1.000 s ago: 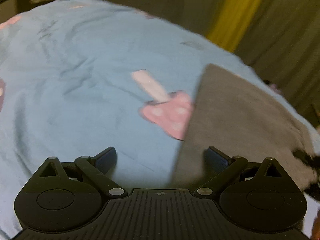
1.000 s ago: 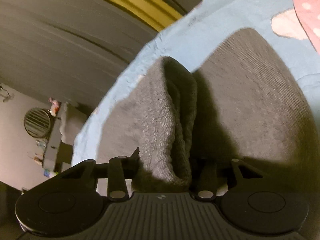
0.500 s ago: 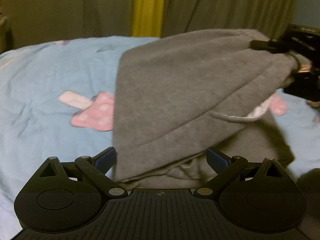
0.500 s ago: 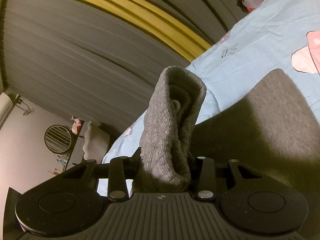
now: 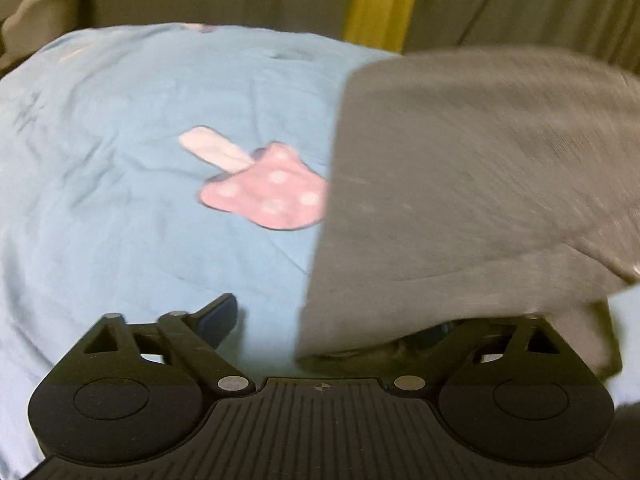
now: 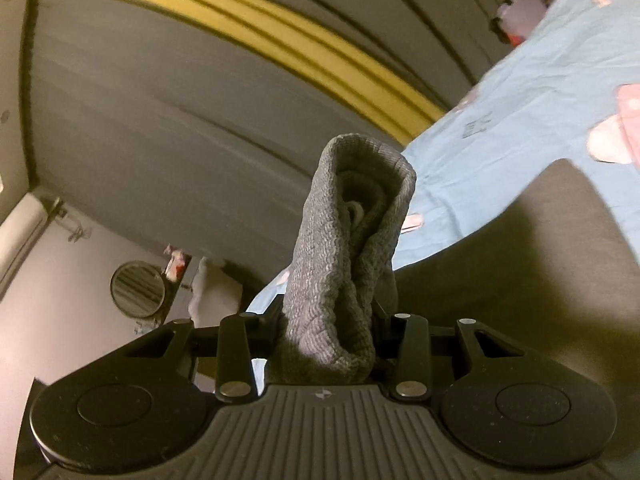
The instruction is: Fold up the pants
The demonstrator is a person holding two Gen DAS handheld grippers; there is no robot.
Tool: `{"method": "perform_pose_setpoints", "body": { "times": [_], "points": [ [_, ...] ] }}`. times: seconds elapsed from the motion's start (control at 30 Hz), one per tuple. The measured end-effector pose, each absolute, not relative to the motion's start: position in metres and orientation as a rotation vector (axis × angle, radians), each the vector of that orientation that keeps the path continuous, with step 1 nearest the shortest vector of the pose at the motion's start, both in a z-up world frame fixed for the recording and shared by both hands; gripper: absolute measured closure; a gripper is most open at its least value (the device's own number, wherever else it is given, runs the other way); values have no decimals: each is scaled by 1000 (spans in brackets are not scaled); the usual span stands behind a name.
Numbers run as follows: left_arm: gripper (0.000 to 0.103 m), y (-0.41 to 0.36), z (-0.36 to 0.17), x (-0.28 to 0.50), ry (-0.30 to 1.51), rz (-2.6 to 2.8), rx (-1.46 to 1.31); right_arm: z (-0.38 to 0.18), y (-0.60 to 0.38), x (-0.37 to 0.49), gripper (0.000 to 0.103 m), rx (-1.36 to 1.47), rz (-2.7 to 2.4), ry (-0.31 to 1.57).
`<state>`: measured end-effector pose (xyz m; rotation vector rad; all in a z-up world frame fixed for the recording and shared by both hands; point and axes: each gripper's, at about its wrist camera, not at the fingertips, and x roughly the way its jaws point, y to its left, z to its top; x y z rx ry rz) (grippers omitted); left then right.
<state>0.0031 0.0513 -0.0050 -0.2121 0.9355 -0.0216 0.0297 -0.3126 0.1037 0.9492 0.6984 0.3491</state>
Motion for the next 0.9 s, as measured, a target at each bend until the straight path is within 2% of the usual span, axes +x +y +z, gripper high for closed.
{"method": "perform_pose_setpoints", "body": {
  "times": [0.07, 0.17, 0.3, 0.43, 0.53, 0.9],
  "points": [
    [32, 47, -6, 4, 942, -28, -191, 97, -320, 26, 64, 956, 324, 712],
    [50, 36, -8, 8, 990, -20, -114, 89, -324, 22, 64, 956, 303, 729],
    [52, 43, -9, 6, 997, -9, -150, 83, -323, 18, 64, 946, 292, 737],
    [61, 44, -8, 5, 994, 0, -152, 86, -319, 14, 64, 927, 289, 736],
    [63, 42, -5, 3, 970, 3, -141, 90, -318, 11, 64, 908, 288, 726],
    [67, 43, -1, -1, 965, -4, -135, 81, -322, 4, 64, 864, 259, 717]
  ]
}}
